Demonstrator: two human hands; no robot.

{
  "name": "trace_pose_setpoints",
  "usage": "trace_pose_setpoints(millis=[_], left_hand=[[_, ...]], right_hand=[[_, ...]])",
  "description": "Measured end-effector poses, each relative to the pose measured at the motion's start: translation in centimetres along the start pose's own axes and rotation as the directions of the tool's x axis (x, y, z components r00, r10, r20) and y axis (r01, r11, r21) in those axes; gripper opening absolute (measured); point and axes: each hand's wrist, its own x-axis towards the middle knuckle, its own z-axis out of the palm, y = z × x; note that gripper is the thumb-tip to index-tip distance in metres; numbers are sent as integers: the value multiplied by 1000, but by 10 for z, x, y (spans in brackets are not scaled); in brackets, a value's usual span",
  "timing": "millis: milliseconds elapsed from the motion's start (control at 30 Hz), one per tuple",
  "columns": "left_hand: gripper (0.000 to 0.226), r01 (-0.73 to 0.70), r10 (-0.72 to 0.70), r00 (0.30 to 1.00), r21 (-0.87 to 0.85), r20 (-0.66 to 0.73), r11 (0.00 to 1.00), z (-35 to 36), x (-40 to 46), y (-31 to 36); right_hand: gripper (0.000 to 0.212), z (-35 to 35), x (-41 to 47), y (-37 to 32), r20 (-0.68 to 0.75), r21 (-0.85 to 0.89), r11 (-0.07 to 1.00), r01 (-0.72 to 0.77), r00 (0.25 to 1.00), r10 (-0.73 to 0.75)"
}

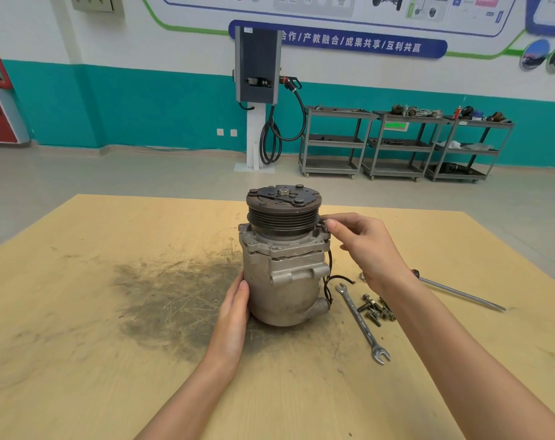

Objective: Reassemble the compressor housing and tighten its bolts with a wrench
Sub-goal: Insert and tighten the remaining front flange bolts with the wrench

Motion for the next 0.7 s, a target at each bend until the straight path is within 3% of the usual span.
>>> trace_pose_setpoints(millis=[267,433,700], left_hand=[[76,4,-4,1000,-8,-10,1000,1,0,0],[90,-16,16,1000,-3,-10,1000,1,0,0],[75,0,0,1000,0,-19,1000,1,1,0]], right_hand=[[8,7,-1,8,-40,46,999,22,999,-21],[25,11,-8,13,15,178,984,18,1000,-21],[8,20,-8,15,-92,333,943,19,996,13]])
